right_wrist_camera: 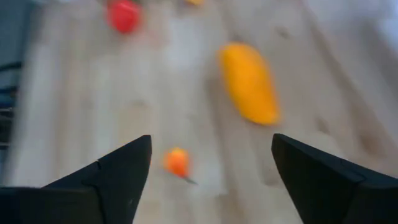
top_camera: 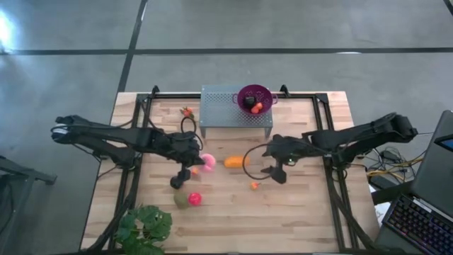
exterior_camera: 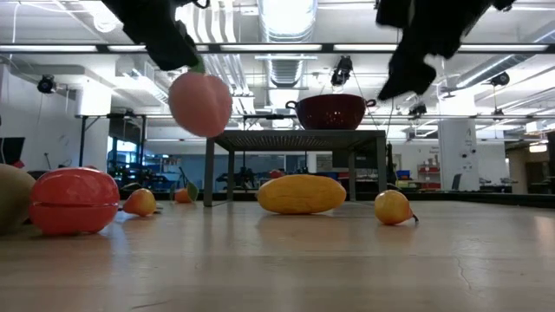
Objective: Pick & Place Fruit
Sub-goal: Put the peach into the purple bowl on the shelf
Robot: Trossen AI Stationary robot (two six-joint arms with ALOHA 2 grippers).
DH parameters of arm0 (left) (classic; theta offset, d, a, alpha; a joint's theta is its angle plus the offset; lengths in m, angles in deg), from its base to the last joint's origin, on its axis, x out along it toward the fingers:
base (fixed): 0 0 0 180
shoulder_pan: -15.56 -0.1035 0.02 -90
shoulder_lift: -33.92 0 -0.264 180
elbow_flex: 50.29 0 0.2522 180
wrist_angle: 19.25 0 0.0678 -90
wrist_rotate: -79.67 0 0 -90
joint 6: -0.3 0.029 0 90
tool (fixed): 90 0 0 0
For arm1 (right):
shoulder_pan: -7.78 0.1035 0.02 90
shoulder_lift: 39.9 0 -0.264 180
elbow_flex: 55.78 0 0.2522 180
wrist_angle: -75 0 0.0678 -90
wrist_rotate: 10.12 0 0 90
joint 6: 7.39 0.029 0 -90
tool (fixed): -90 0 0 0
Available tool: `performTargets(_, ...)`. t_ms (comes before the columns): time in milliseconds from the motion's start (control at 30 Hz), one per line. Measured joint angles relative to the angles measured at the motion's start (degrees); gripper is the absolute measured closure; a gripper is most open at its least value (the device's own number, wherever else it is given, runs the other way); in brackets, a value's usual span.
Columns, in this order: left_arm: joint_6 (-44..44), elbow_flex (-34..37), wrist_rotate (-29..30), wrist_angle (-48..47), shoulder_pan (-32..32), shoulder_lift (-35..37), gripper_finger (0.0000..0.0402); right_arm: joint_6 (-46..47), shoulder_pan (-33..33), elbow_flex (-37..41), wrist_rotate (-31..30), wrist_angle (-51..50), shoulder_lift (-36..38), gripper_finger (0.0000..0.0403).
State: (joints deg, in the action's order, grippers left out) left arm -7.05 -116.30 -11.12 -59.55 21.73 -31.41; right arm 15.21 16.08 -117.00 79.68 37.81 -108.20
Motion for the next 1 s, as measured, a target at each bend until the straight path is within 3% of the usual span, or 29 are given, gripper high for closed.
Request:
performTargets(167, 2.0, 0.0, 0.0, 3.1, 0.0, -1.0, 0.0401, 2.0, 5.0, 0.0, 2.2, 5.4, 2.2, 0.0037)
performTargets(367, 3.3, 0.0, -0.2, 6.5, 0.0, -2.7, 0.0401, 2.7, 8.4, -0.1, -7.3, 4.2, 2.4, 0.0014)
performTargets(533, 6.1, -1.6, -0.2, 7.9, 0.0, -5.1, 0.0401, 1.5, 8.7, 0.0, -11.9, 4.1, 1.2, 0.0004)
performTargets(1000, 10.9, -10.0, -0.7, 7.5, 0.6, -14.0, 0.0401, -1.8, 8.6, 0.0, -18.1, 7.5, -1.9, 0.0003)
